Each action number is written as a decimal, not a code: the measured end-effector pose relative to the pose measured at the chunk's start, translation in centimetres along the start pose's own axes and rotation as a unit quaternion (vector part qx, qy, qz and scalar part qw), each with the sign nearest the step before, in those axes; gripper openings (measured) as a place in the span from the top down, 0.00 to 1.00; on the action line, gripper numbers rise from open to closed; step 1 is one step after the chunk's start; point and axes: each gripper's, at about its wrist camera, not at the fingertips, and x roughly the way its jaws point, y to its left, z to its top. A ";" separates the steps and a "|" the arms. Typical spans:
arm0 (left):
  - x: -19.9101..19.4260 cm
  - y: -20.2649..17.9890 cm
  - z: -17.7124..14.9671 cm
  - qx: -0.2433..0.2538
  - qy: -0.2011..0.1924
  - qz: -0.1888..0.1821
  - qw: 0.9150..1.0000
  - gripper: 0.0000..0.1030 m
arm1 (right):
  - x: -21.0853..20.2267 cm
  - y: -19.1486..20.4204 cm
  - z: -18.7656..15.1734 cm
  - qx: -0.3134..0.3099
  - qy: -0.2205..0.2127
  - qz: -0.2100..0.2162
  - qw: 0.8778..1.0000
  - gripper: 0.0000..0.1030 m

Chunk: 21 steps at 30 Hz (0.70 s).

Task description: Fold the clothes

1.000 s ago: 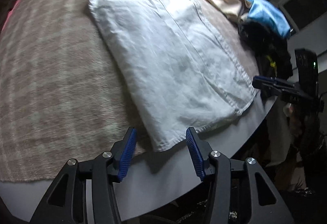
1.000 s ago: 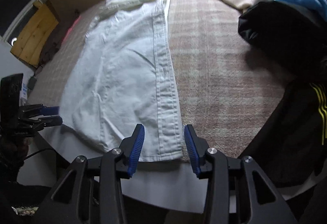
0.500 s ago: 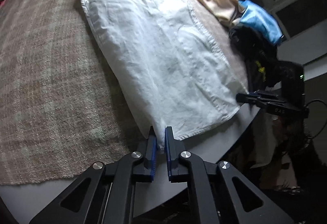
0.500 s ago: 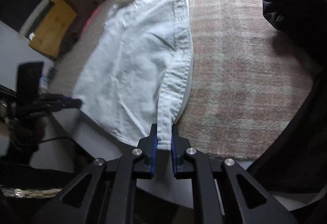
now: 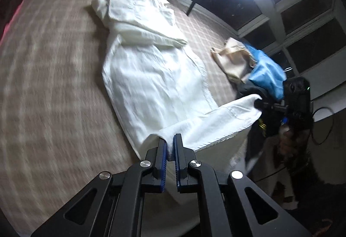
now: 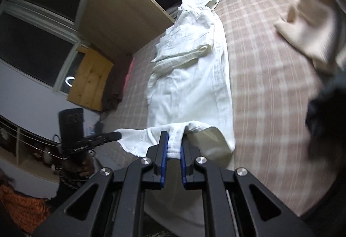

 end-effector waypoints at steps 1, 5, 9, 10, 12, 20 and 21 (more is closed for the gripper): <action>-0.1 -0.1 0.3 0.007 0.003 0.003 1.000 0.95 | -0.5 -0.1 0.3 -0.002 0.007 0.000 1.000 0.90; 0.7 -1.4 -1.5 0.019 0.043 -0.006 0.999 0.95 | -0.5 -0.8 -0.6 0.003 0.032 -0.012 0.999 0.90; 1.8 -1.6 -4.9 0.004 0.086 -0.004 0.996 0.94 | -0.6 -2.1 -5.8 0.041 0.062 -0.037 0.997 0.90; 2.1 -1.7 -5.7 0.002 0.097 0.000 0.995 0.92 | -0.4 -2.2 -7.2 0.047 0.073 -0.048 0.995 0.90; 2.9 -1.4 -7.2 -0.007 0.123 0.012 0.992 0.83 | 0.3 -2.1 -9.1 0.031 0.093 -0.092 0.991 0.86; 3.2 -0.8 -7.3 -0.047 0.097 0.052 0.993 0.50 | 0.0 -0.5 -11.0 -0.028 0.070 -0.186 0.980 0.65; 3.8 -1.0 -7.2 -0.042 0.104 0.051 0.992 0.50 | 0.2 -0.8 -11.1 -0.026 0.069 -0.191 0.979 0.65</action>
